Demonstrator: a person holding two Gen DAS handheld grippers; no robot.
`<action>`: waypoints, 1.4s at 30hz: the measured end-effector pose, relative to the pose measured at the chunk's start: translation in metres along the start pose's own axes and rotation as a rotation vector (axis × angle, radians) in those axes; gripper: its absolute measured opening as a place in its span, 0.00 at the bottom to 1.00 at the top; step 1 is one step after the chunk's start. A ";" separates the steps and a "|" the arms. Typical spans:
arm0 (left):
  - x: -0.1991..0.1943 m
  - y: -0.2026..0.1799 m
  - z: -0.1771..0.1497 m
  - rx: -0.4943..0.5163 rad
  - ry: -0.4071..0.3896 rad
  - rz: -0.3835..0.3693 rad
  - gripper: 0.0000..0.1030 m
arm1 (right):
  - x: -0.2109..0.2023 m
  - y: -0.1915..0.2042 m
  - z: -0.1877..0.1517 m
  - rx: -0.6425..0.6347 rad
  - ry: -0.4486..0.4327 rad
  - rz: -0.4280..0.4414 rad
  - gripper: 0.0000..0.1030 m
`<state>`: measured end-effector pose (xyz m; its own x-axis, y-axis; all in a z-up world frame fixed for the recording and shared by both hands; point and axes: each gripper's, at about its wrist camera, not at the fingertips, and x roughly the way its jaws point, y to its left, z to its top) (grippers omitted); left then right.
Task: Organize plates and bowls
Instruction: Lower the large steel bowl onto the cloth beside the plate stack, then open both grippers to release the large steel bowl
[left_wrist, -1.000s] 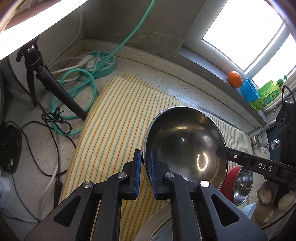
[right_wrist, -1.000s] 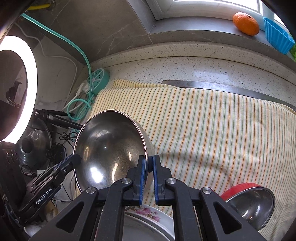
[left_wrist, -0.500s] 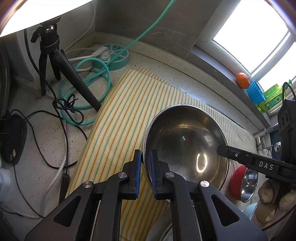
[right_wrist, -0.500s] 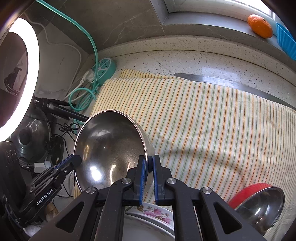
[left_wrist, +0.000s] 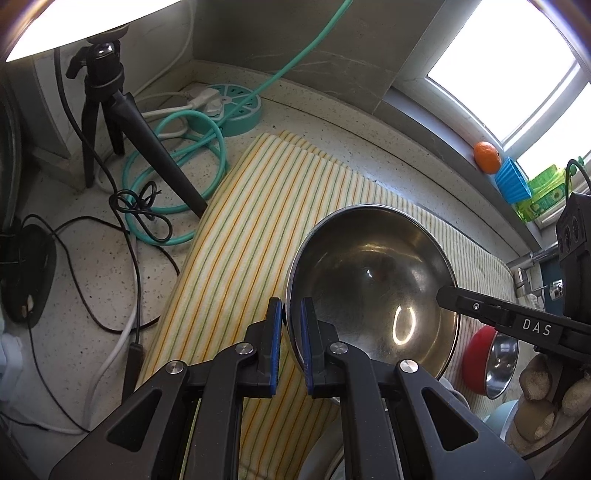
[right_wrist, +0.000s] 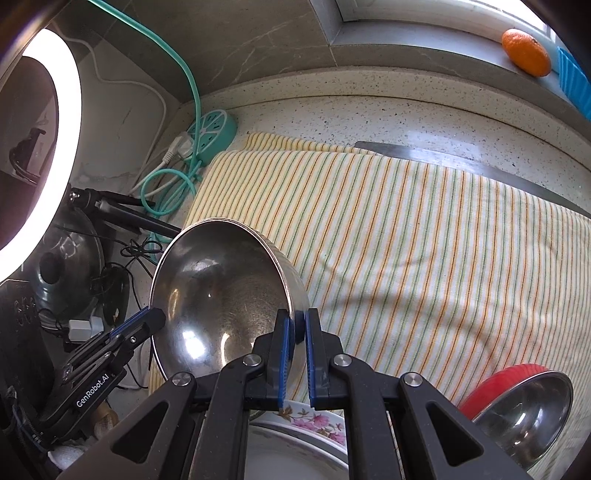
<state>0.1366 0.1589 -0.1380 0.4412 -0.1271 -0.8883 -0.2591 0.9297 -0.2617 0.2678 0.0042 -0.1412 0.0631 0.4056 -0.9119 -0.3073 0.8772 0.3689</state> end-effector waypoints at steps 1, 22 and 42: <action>0.000 0.000 0.000 0.000 0.001 -0.001 0.08 | 0.000 0.000 -0.001 -0.001 0.001 0.001 0.08; -0.032 -0.010 -0.004 0.048 -0.079 0.019 0.09 | -0.050 -0.007 -0.013 0.012 -0.125 -0.025 0.10; -0.068 -0.068 -0.016 0.162 -0.102 -0.152 0.09 | -0.159 -0.041 -0.076 0.066 -0.347 -0.046 0.24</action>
<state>0.1101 0.0990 -0.0663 0.5511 -0.2423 -0.7984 -0.0453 0.9468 -0.3186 0.1984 -0.1161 -0.0253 0.3978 0.4180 -0.8167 -0.2350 0.9069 0.3498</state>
